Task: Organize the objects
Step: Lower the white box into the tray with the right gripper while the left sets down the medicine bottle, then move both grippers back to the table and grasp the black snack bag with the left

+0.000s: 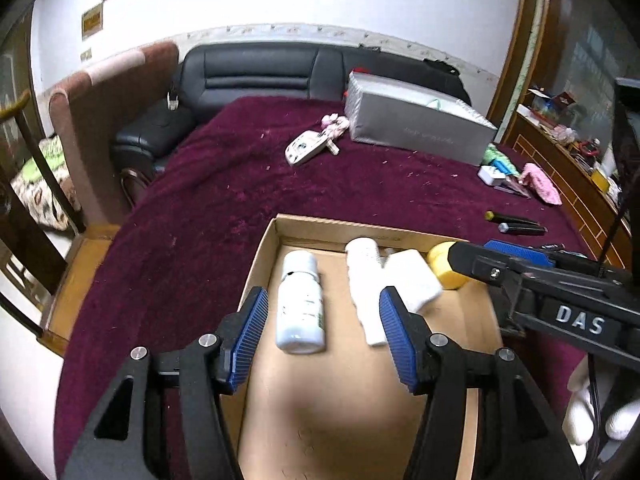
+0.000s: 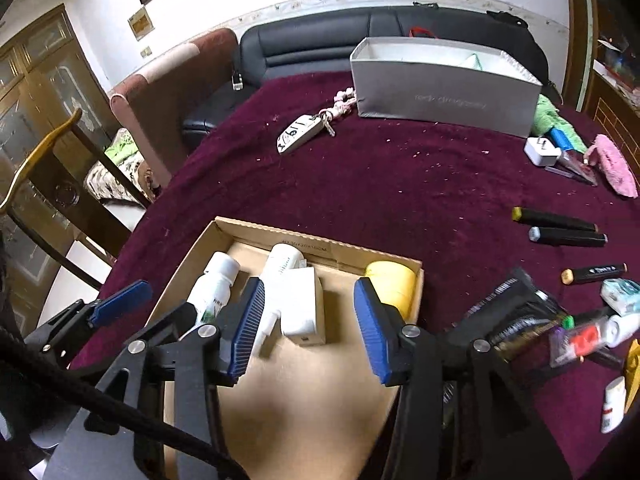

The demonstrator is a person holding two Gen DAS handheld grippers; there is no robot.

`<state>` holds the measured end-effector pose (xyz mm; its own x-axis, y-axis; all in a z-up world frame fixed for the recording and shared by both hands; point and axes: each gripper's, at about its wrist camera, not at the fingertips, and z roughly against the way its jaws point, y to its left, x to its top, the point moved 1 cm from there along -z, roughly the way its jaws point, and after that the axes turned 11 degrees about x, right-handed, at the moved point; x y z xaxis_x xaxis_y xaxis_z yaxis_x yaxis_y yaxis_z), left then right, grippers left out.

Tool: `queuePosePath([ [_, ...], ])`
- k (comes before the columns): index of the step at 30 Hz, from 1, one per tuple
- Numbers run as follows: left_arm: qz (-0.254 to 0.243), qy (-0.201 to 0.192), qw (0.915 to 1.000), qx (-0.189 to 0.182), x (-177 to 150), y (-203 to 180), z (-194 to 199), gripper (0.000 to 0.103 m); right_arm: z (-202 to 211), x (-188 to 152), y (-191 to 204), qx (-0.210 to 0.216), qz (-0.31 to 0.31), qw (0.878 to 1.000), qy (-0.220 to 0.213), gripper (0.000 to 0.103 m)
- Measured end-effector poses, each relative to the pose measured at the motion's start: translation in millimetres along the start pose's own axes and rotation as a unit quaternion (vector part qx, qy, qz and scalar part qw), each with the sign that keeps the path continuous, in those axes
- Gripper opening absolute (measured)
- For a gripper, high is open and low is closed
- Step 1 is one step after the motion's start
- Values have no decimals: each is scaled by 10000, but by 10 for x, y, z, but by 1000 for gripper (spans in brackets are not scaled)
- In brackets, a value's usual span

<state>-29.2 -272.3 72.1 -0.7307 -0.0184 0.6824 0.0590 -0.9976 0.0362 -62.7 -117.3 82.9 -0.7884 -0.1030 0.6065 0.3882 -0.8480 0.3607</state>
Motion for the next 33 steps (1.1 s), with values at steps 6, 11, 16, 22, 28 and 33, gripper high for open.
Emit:
queuePosePath([
  [6,-123,-310,9993,-142,-87,-202,412,55,309,-204,-51,-36,70,9999,-137,45],
  [11,-262,-449,9982,-290,-168,-477,683,55,657,-415,-251,-170,66,9993,-333,46],
  [16,-516,-504,9967,-360,-232,-835,853,56,1014,-584,-555,-354,-57,9978,-562,51],
  [22,-834,-463,9947,-392,-293,-1272,929,56,1446,-718,-1034,-609,-350,9935,-891,54],
  [28,-1161,-358,9921,-313,-315,-1645,880,56,1786,-836,-1605,-716,-837,9864,-1218,55],
  [33,-1356,-194,9902,-259,-319,-1894,735,56,1951,-880,-2034,-749,-1234,9783,-1486,55],
])
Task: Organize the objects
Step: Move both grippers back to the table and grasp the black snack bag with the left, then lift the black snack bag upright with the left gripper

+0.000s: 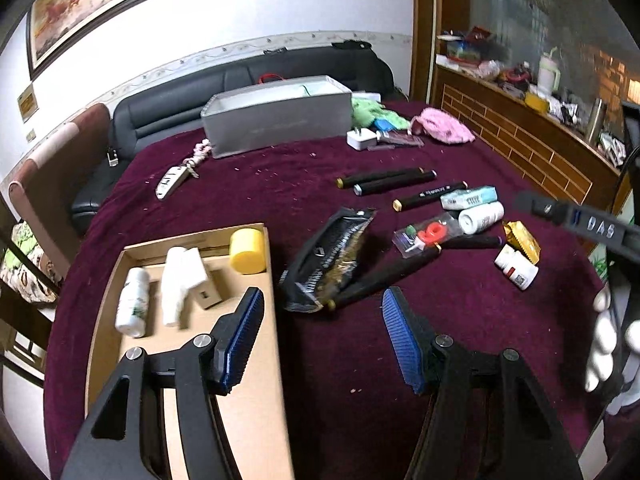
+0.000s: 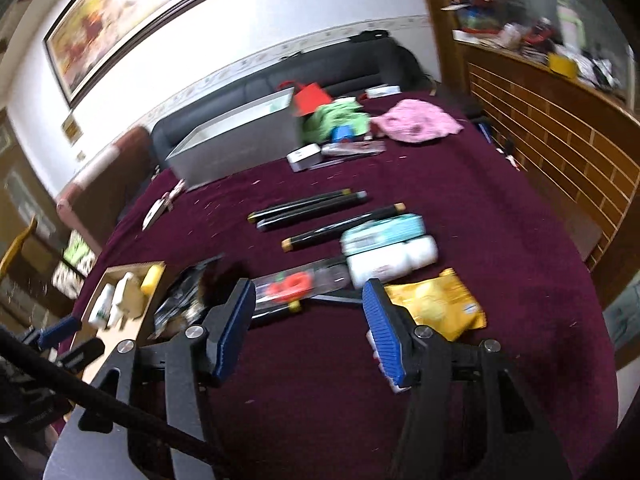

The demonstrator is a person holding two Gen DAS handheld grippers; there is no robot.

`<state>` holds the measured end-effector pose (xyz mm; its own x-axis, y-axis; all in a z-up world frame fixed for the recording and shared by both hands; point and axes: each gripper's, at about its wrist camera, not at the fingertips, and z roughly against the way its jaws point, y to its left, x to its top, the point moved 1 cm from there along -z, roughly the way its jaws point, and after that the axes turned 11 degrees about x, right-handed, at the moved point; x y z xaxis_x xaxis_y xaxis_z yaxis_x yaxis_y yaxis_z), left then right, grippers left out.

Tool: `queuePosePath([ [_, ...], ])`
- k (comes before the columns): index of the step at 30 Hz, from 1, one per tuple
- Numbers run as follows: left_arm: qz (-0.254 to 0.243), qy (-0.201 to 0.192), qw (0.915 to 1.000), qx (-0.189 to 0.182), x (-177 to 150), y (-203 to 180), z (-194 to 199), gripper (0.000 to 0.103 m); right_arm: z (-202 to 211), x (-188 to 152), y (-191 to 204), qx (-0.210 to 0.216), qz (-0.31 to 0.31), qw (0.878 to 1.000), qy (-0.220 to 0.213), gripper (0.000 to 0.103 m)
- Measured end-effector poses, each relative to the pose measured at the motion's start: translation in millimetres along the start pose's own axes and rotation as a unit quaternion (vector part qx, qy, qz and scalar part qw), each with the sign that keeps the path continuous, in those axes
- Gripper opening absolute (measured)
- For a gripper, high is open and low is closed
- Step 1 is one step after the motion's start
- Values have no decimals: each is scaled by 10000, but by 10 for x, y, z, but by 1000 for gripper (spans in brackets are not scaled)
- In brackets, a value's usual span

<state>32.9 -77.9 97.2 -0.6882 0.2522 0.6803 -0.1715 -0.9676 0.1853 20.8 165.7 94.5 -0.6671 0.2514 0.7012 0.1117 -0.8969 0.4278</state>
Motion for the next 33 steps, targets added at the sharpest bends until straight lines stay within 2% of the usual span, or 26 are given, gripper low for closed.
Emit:
queuePosePath([
  [6,36,326,9993,-174,79,-135,-336,56,36,119,-448,-29,-476,9982,-376,55],
  [10,327,382,9976,-466,178,-73,-566,55,98,196,-694,-60,-761,9940,-789,55],
  [15,411,502,9972,-376,253,-48,-851,55,122,227,-928,-49,-1024,9893,-1038,55],
  [18,433,548,9968,-384,303,-87,-978,55,116,206,-1053,-24,-1153,9881,-1019,56],
  [22,181,477,9986,-128,337,-177,-1132,55,80,192,-1109,101,-1252,9880,-898,56],
  [26,-63,718,9973,159,292,-274,-1319,55,80,176,-1077,88,-1154,9896,-850,57],
  [29,-326,700,9964,354,294,-366,-1326,56,71,165,-1062,52,-1103,9904,-829,61],
  [33,-520,875,9929,619,339,-435,-1418,56,31,147,-1083,49,-1151,9904,-760,62],
])
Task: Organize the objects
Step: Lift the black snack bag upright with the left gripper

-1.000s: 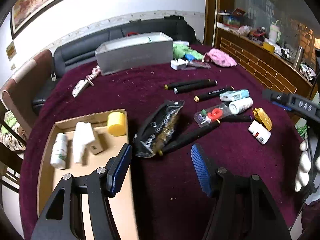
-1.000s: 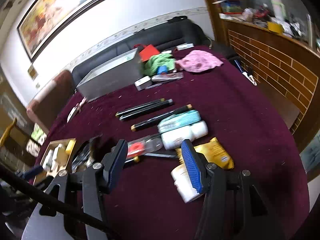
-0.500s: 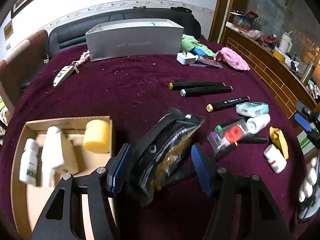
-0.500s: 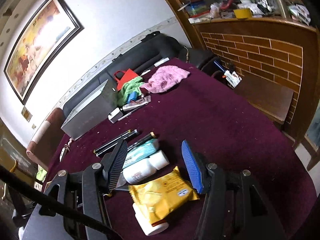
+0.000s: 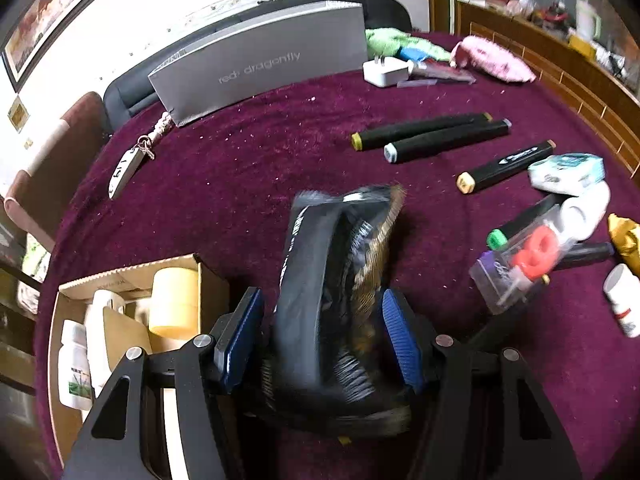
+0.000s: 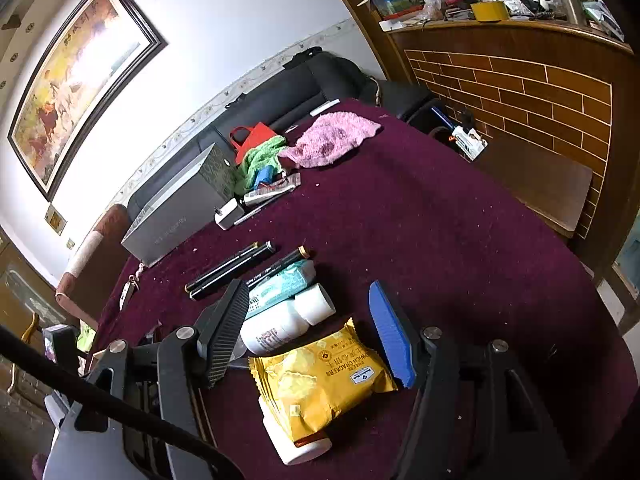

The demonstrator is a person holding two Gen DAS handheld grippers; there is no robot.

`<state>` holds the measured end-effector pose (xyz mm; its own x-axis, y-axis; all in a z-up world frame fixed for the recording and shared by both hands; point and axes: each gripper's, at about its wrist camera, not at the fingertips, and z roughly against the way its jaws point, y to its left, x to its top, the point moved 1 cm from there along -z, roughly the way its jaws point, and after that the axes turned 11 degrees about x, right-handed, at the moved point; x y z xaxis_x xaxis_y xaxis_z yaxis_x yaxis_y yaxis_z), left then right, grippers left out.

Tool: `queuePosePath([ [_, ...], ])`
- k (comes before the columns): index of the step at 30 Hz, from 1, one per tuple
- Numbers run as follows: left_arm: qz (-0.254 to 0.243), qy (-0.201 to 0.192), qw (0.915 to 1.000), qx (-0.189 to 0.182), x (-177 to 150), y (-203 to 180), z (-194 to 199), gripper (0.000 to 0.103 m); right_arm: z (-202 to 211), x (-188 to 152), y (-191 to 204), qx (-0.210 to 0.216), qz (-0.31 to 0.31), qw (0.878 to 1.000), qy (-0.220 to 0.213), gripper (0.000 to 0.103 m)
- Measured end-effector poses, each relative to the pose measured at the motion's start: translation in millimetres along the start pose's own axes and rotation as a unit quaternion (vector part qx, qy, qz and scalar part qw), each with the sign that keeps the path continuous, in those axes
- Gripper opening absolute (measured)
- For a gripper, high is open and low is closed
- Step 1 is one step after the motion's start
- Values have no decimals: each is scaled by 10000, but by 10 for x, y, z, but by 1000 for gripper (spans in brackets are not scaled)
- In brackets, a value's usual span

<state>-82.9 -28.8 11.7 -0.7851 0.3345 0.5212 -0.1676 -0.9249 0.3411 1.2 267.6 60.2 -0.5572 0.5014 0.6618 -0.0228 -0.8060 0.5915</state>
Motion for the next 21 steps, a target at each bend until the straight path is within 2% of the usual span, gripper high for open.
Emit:
queuePosePath([
  [2,-49,-42,9998,190,52,-10,18,56,-6,-5,-9,-21,15,10000,6,62],
  [6,-55,-396,9984,394,142,49,185,56,-23,-17,-6,-44,43,10000,51,62],
  [9,-293,-273,9972,624,198,37,88,56,-54,-13,-23,-6,-6,9999,125,62],
  [11,-348,-7,9974,633,214,13,-38,58,-49,-16,-36,-5,-22,9999,126,62],
  [12,-328,-24,9975,618,227,2,-56,62,-45,-16,-37,-13,-18,9999,119,62],
  [14,-355,-22,9970,680,259,-33,-81,63,-41,-18,-34,-26,-13,9999,107,62],
  [17,-407,82,9976,549,256,-107,-129,66,-49,-26,-33,-49,-2,9999,132,62],
  [21,-492,25,9974,535,240,-160,-121,66,-65,-33,-31,-51,9,9998,172,62],
])
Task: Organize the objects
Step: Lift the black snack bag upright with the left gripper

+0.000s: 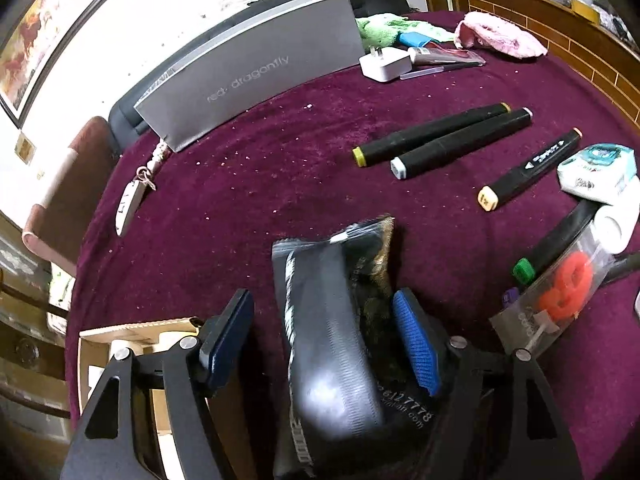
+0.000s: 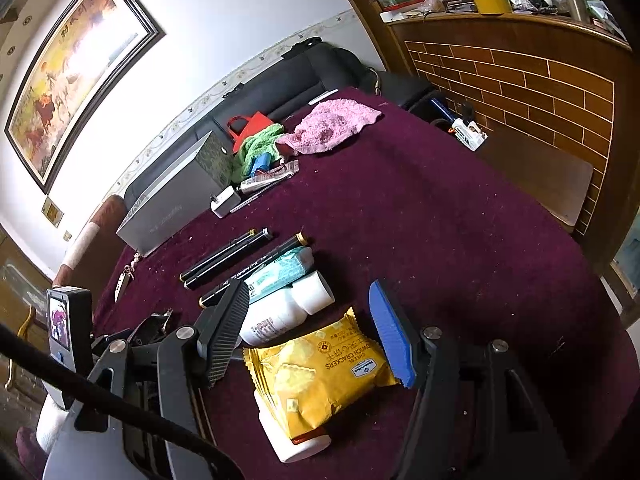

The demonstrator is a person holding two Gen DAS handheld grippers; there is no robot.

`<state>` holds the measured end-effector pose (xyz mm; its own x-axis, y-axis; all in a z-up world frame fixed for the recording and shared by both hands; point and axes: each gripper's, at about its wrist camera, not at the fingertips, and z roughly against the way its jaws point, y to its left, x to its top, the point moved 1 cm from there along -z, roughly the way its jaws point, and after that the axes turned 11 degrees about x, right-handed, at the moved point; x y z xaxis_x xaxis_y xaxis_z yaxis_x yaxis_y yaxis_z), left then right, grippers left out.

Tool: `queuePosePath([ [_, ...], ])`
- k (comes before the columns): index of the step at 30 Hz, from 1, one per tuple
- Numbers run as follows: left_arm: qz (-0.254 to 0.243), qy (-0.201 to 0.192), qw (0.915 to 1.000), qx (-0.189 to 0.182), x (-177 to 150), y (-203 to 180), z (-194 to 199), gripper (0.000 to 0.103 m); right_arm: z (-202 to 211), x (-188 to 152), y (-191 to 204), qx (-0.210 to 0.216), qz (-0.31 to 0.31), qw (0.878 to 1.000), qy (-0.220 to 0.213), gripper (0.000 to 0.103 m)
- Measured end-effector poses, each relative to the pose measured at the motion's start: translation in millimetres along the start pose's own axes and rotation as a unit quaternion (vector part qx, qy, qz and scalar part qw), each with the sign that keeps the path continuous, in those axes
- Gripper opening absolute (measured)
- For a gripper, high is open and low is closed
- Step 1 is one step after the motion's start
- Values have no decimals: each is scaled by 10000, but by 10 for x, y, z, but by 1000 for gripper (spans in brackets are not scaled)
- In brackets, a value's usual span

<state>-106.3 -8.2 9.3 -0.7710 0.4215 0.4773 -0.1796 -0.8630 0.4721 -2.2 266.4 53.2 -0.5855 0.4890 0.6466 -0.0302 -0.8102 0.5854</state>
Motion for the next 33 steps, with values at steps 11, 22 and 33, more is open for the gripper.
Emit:
queuePosePath([
  [11,355,126,9965,-744,-36,141,-36,41,-42,-15,-21,37,-76,9999,119,62],
  [22,788,-712,9840,-1432,-350,451,735,38,-75,-32,-22,-65,-3,9999,129,62],
  [33,1559,-1389,9562,-2052,-902,833,1431,38,7,20,-87,133,-179,9997,129,62],
])
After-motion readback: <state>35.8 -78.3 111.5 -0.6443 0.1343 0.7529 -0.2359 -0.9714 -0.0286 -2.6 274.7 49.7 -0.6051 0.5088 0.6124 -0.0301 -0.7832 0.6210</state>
